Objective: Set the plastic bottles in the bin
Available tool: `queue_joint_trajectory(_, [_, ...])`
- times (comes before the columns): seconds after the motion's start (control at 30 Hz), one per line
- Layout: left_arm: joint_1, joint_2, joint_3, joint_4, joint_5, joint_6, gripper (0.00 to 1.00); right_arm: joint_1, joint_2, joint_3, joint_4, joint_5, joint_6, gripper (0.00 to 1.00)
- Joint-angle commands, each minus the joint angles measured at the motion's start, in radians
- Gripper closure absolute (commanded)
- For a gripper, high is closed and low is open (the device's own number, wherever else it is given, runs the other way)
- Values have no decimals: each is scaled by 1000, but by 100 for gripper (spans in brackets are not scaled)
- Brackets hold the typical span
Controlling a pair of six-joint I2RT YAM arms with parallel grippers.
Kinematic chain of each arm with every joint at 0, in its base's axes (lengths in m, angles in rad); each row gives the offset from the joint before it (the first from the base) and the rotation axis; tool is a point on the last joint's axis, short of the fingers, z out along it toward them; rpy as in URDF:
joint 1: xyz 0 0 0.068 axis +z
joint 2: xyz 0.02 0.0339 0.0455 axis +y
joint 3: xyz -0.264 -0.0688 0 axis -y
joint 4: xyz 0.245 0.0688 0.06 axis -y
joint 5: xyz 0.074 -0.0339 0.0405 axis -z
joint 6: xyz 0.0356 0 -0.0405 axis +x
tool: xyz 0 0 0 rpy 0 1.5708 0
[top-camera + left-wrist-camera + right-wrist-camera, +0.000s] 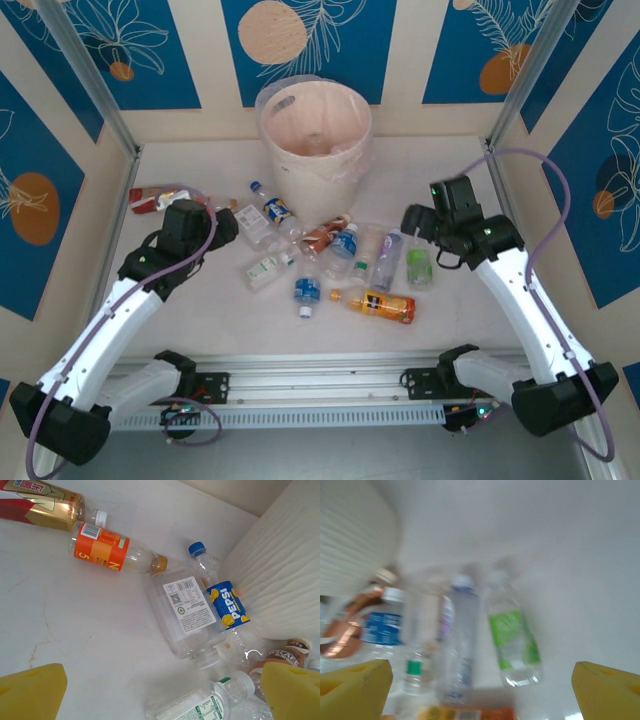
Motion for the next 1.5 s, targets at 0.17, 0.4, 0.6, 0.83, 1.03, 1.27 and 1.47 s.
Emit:
queue_joint_trajectory(0.17, [10,-9,-13,42,-2,-10,0,-177,-28,-209,48,-216,5,7])
queue_joint_trajectory(0.4, [9,19,-23,57,21,-24,0,-175,134,-221,93,-250,-32,16])
queue_joint_trajectory(0.6, [10,32,-27,62,28,-25,0,-174,288,-202,120,-218,-54,18])
queue_joint_trajectory(0.83, [9,39,-27,70,32,-24,0,-173,447,-172,148,-230,-82,19])
queue_joint_trajectory(1.03, [9,44,-26,69,32,-22,1,-167,519,-167,184,-246,-84,25])
queue_joint_trajectory(1.27, [9,48,-26,69,29,-21,0,-167,563,-174,222,-247,-90,31])
queue_joint_trajectory(1.47, [9,47,-23,69,31,-19,1,-163,579,-174,239,-232,-90,38])
